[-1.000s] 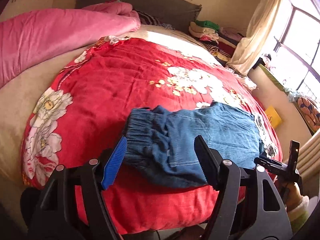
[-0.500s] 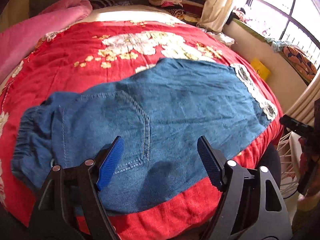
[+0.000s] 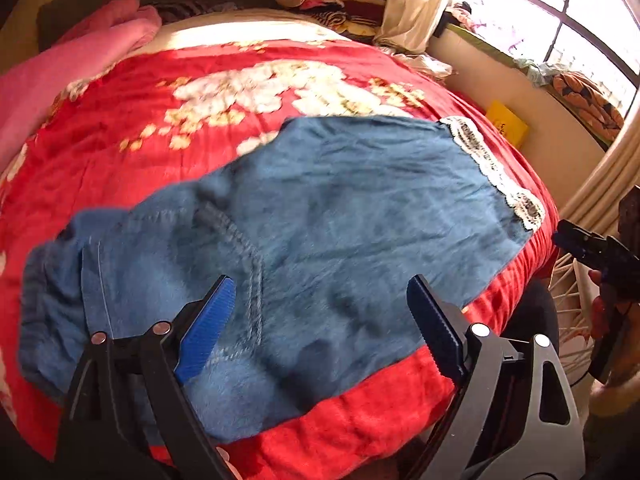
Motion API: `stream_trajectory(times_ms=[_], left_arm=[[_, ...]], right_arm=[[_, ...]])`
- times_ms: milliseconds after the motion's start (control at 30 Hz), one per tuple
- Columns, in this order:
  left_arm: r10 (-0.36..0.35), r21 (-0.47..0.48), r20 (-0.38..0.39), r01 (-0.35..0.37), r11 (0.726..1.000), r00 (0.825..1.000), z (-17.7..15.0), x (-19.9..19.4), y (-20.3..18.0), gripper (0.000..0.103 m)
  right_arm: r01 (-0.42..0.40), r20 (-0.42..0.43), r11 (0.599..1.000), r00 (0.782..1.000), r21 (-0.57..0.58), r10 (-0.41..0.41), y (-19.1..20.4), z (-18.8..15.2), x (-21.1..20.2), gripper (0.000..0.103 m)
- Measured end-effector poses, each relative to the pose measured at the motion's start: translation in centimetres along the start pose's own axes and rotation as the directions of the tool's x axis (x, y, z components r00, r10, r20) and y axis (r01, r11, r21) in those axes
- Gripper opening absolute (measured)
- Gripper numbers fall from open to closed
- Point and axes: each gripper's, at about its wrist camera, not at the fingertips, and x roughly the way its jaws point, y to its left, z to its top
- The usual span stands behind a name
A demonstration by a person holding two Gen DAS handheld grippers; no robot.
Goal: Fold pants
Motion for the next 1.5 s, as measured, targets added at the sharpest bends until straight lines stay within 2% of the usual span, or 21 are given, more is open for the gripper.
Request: stream_trajectory(times_ms=[167, 267, 333, 433, 533, 700, 767, 900, 967, 1067, 1133, 1167, 1200, 1233, 1333, 1500], left_arm=[[-0.019, 0.12, 0.035, 0.015, 0.993, 0.999, 6.6, 1.9, -3.6, 0.086], [-0.066, 0.202, -0.016, 0.068, 0.977, 0.998, 10.3, 4.9, -6.3, 0.091], [-0.07, 0.246, -0.046, 0.079, 0.966, 0.997, 12.0, 7.2, -7.9, 0.091], [-0.091, 0.289, -0.095, 0.114, 0.95, 0.991, 13.8, 10.3, -9.8, 0.091], [-0.094, 0.334, -0.122, 0.13, 0.934, 0.988, 15.1, 12.9, -11.3, 0.091], [-0.116, 0.384, -0.17, 0.175, 0.907, 0.979, 16.6, 16.8, -12.8, 0.091], [-0.141, 0.39, -0.195, 0.209, 0.897, 0.971, 16.9, 18.0, -13.1, 0.091], [-0.215, 0.38, -0.263, 0.306, 0.873, 0.94, 17.3, 20.0, -13.8, 0.09], [-0.242, 0.361, -0.292, 0.341, 0.868, 0.925, 17.4, 21.0, -14.0, 0.089], [-0.287, 0.333, -0.319, 0.39, 0.858, 0.903, 17.3, 22.0, -14.4, 0.076], [-0.308, 0.316, -0.327, 0.411, 0.855, 0.893, 17.1, 22.3, -14.7, 0.056], [-0.308, 0.315, -0.328, 0.411, 0.855, 0.893, 16.9, 22.3, -14.8, 0.049], [-0.306, 0.313, -0.33, 0.409, 0.857, 0.893, 16.9, 22.2, -14.9, 0.03], [-0.316, 0.3, -0.336, 0.419, 0.857, 0.887, 17.0, 22.1, -14.7, 0.016], [-0.355, 0.281, -0.328, 0.449, 0.848, 0.875, 17.7, 21.2, -14.0, 0.012], [-0.439, 0.225, -0.244, 0.491, 0.842, 0.865, 18.8, 18.0, -11.3, 0.012]], right_arm=[[-0.011, -0.015, 0.999, 1.0, 0.037, 0.011, -0.3, 0.0, 0.9, 0.081], [-0.016, -0.025, 0.998, 1.0, 0.059, 0.017, -0.5, 0.2, 1.8, 0.081], [-0.027, -0.033, 0.997, 0.999, 0.07, 0.03, -0.7, 0.4, 2.4, 0.081], [-0.015, -0.034, 0.995, 0.999, 0.096, 0.019, -1.3, 0.8, 3.1, 0.081], [-0.043, -0.032, 0.989, 0.998, 0.141, 0.048, -1.9, 1.0, 3.6, 0.082], [-0.061, -0.022, 0.989, 0.998, 0.136, 0.065, -1.6, 1.4, 4.2, 0.082], [-0.075, -0.022, 0.989, 0.997, 0.127, 0.078, -1.2, 1.3, 4.4, 0.082], [-0.105, -0.013, 0.986, 0.994, 0.133, 0.107, -1.2, 1.1, 4.8, 0.08], [-0.127, -0.008, 0.979, 0.992, 0.163, 0.13, -1.7, 1.2, 5.2, 0.075], [-0.129, -0.003, 0.978, 0.991, 0.162, 0.131, -1.6, 1.4, 5.6, 0.065], [-0.138, -0.007, 0.977, 0.99, 0.16, 0.141, -1.4, 1.5, 5.8, 0.053], [-0.145, -0.01, 0.976, 0.989, 0.163, 0.149, -1.4, 1.6, 5.9, 0.04], [-0.154, -0.015, 0.974, 0.987, 0.165, 0.159, -1.3, 1.7, 6.1, 0.03], [-0.159, -0.023, 0.973, 0.986, 0.168, 0.165, -1.3, 1.9, 6.3, 0.03], [-0.155, -0.014, 0.976, 0.987, 0.149, 0.159, -0.5, 2.3, 6.0, 0.026], [-0.177, 0.036, 0.983, 0.984, 0.049, 0.175, 2.9, 3.2, 4.0, 0.025]])
